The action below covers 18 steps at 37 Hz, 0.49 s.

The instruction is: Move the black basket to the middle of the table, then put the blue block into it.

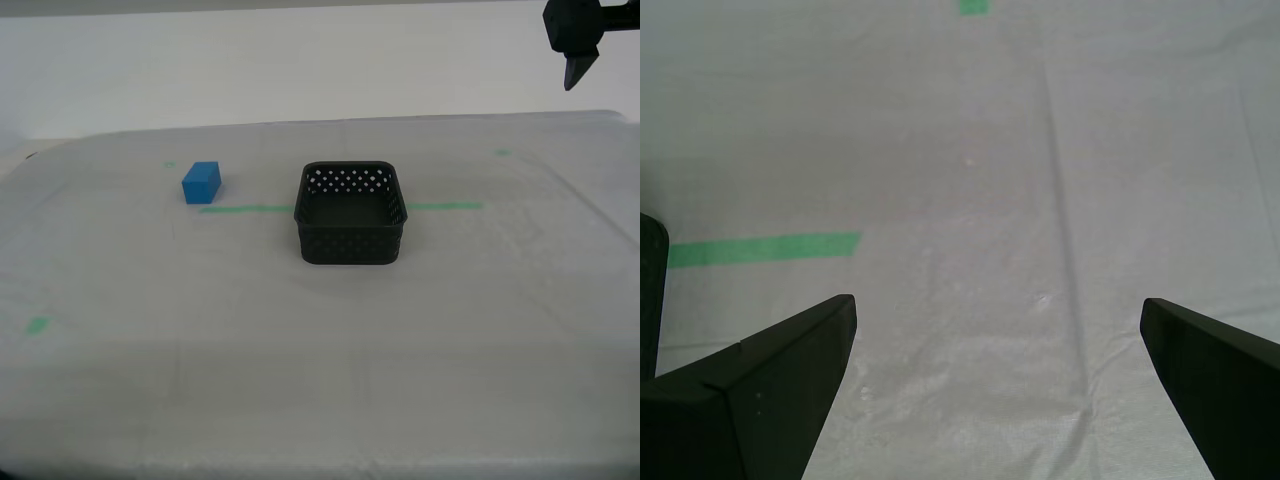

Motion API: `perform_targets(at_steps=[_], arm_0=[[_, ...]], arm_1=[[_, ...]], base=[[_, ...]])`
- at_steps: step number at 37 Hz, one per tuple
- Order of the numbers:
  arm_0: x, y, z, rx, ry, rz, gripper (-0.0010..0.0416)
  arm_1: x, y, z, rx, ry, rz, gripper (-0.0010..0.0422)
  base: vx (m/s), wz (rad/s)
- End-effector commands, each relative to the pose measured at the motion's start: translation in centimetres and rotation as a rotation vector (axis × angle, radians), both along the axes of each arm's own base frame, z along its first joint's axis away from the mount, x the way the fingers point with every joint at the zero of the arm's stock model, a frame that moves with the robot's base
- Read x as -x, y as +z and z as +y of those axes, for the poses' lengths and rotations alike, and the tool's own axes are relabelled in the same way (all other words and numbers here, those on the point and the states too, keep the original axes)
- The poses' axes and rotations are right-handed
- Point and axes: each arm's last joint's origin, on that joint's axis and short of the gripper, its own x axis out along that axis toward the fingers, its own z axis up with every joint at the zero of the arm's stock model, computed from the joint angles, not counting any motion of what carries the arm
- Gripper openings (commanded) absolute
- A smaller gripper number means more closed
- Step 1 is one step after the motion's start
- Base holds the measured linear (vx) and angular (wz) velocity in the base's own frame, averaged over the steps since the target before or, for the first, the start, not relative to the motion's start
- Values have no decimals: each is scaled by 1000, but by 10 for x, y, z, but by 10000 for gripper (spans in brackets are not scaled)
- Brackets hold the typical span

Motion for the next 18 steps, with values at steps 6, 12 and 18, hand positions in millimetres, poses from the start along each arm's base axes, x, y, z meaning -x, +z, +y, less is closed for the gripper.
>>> perform_targets(at_steps=[6, 12, 18], arm_0=[[0, 0, 0, -1, 0, -1, 399], [0, 0, 0, -1, 0, -1, 398], [0, 0, 0, -1, 0, -1, 399]], arm_1=[[-18, 5, -11, -7, -31, 109, 0], [-35, 6, -22, 0, -49, 176, 0], [-53, 4, -33, -6, -71, 247, 0]], base=[[0, 0], [0, 0], [0, 0]])
